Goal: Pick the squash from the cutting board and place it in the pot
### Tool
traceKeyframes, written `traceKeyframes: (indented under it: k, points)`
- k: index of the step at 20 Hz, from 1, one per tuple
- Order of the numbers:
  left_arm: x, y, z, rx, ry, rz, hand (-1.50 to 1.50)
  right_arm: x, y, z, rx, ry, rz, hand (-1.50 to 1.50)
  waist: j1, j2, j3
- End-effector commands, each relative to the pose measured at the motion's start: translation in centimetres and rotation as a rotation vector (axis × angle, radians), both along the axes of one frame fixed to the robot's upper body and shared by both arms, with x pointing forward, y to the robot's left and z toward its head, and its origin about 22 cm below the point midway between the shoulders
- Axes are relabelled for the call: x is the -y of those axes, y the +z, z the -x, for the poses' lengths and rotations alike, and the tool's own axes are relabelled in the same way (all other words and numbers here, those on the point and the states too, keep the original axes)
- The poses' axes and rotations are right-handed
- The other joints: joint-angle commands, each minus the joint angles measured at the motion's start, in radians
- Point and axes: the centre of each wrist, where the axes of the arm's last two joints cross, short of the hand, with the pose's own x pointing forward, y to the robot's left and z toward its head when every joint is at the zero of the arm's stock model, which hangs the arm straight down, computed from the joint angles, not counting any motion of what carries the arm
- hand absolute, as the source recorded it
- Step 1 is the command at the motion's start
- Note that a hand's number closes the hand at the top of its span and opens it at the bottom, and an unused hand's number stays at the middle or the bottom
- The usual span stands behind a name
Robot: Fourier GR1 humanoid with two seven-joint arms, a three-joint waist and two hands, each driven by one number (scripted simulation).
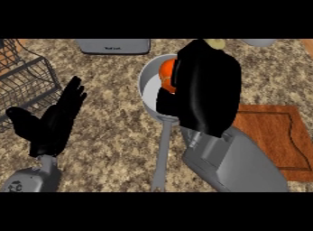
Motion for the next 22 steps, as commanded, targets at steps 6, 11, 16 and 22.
traceKeyframes:
  k: [6, 11, 16, 22]
  points:
    - [1.1, 0.7, -0.8, 0.019, -0.029, 0.015, 0.00, 1.1, -2.9, -3.3, -0.240, -0.199, -0.322, -1.50, 0.025, 0.011, 0.002]
    - [1.0, -0.1, 0.3, 0.009, -0.021, 0.009, 0.00, 2.3, -2.8, -3.3, -0.175, -0.137, -0.513, -1.50, 0.025, 0.006, 0.002]
    - [0.2, -0.8, 0.2, -0.001, -0.022, -0.004, 0.00, 2.6, -2.6, -2.0, 0.143, -0.104, -0.602, -1.50, 0.008, 0.002, 0.002]
    - [1.0, -0.2, 0.0, -0.003, 0.017, 0.013, 0.00, 4.9, -2.3, -0.8, 0.323, -0.211, -0.661, -1.50, -0.020, -0.003, 0.002]
